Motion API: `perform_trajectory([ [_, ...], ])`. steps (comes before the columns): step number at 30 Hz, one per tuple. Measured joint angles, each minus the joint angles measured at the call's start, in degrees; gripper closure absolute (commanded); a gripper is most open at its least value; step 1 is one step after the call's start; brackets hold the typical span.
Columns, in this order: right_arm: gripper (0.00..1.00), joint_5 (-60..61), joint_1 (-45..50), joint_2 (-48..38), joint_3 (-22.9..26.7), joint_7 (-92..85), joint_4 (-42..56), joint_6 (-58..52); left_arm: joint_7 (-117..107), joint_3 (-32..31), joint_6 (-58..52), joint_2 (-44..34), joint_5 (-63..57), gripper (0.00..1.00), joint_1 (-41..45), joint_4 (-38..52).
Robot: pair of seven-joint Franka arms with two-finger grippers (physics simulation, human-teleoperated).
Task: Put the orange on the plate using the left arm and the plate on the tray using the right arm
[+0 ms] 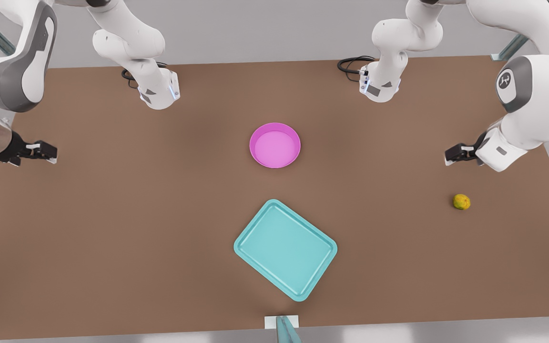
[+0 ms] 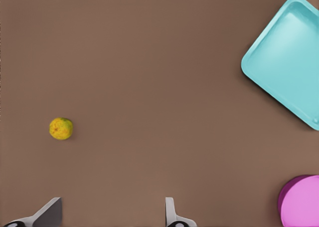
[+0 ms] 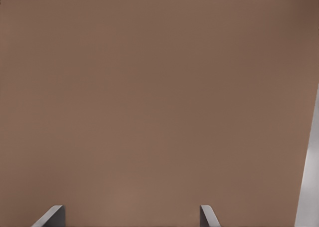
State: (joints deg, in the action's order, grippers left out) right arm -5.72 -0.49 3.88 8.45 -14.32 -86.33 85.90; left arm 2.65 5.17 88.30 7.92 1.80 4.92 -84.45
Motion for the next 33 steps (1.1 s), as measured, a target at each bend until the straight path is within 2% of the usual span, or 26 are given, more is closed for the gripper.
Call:
perform_trajectory([
  [2, 0.00, 0.0, 0.0, 0.1, 0.0, -0.7, 0.0, 1.0, 0.0, 0.2, 0.7, 1.0, -0.2, 0.00, 0.0, -0.3],
  [3, 0.00, 0.0, 0.0, 0.2, 0.0, -1.0, 0.0, 1.4, 0.0, 2.2, 0.7, 4.1, -0.2, 0.00, 0.7, -0.8],
  [5, 0.00, 0.0, 0.0, 0.4, 0.0, -1.6, 0.0, 2.0, 0.6, 3.9, 2.5, 9.7, -0.1, 0.00, -3.7, -4.5],
  [9, 0.00, 0.0, 0.1, 0.7, 0.0, -2.5, 0.0, 2.7, 4.0, 4.6, 16.4, 14.8, 0.0, 0.00, -9.1, -19.9],
  [11, 0.00, 0.0, 0.1, 0.9, 0.0, -3.0, 0.0, 2.9, 6.3, 4.7, 23.8, 17.2, 0.3, 0.00, -11.4, -23.1],
  [15, 0.00, 0.0, 0.0, 1.3, 0.0, -3.7, 0.0, 3.2, 11.7, 4.8, 33.7, 19.4, 0.2, 0.00, -14.2, -24.4],
  [19, 0.00, 0.0, 0.1, 1.5, 0.0, -4.3, 0.0, 3.3, 16.7, 4.9, 38.9, 20.0, -0.1, 0.00, -14.4, -24.3],
  [33, 0.00, 0.1, -0.1, 2.6, 0.0, -5.6, 0.1, 3.3, 27.3, 5.1, 44.8, 27.4, 0.7, 0.00, -16.1, -21.2],
])
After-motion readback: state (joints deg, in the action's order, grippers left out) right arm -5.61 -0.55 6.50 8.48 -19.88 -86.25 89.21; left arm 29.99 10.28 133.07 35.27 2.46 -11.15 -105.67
